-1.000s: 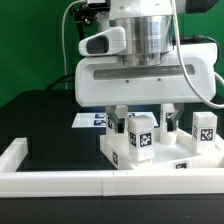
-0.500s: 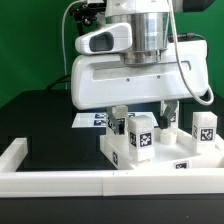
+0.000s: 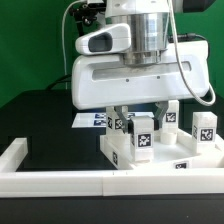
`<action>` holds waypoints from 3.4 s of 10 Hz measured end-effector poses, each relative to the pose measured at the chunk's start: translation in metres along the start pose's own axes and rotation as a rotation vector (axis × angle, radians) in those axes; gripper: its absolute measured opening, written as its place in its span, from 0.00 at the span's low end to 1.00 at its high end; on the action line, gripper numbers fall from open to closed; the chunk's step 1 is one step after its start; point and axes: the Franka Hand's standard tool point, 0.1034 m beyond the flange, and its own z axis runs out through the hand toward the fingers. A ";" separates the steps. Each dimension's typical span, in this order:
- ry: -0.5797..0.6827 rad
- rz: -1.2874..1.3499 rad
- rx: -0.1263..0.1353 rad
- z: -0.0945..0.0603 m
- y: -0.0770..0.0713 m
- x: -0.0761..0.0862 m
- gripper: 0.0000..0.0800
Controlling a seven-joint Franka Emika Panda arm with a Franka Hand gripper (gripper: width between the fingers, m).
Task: Assemble square table
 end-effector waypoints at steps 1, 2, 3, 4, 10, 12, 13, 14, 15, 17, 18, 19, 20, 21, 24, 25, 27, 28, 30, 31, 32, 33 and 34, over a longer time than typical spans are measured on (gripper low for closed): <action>0.000 0.106 0.001 0.000 0.000 0.000 0.36; -0.002 0.202 0.002 0.000 0.001 0.000 0.36; 0.001 0.362 0.009 0.001 0.002 0.000 0.36; 0.004 0.457 0.008 0.001 0.002 0.000 0.36; 0.022 1.127 0.008 0.002 0.003 -0.001 0.36; 0.021 1.193 0.011 0.002 0.003 -0.001 0.36; 0.020 1.237 0.015 0.002 0.004 -0.002 0.36; 0.020 1.223 0.015 0.002 0.003 -0.002 0.36; 0.021 1.181 0.015 0.002 0.003 -0.001 0.57; 0.019 1.079 0.015 0.001 0.002 0.000 0.79; 0.020 1.004 0.014 0.001 0.002 0.000 0.79; 0.021 0.905 0.012 0.001 0.003 0.000 0.81; 0.021 0.802 0.009 0.001 0.001 0.000 0.81; 0.020 0.706 0.005 0.001 0.000 0.000 0.81; 0.016 0.446 -0.034 0.002 -0.004 0.000 0.81; 0.014 0.314 -0.048 0.002 -0.004 0.000 0.81; 0.010 0.146 -0.053 0.002 -0.003 0.000 0.81; 0.008 0.080 -0.053 0.002 -0.002 0.000 0.81; 0.006 -0.008 -0.055 0.001 0.001 0.000 0.81; 0.004 -0.068 -0.056 0.001 0.002 0.000 0.67; 0.004 -0.049 -0.056 0.002 0.001 0.000 0.49; 0.004 -0.050 -0.056 0.002 0.001 0.000 0.36; 0.004 -0.044 -0.056 0.002 0.002 -0.001 0.36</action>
Offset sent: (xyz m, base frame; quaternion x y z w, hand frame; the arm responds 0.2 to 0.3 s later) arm -0.0051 -0.0028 -0.0019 -0.0118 0.0110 0.2969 0.9548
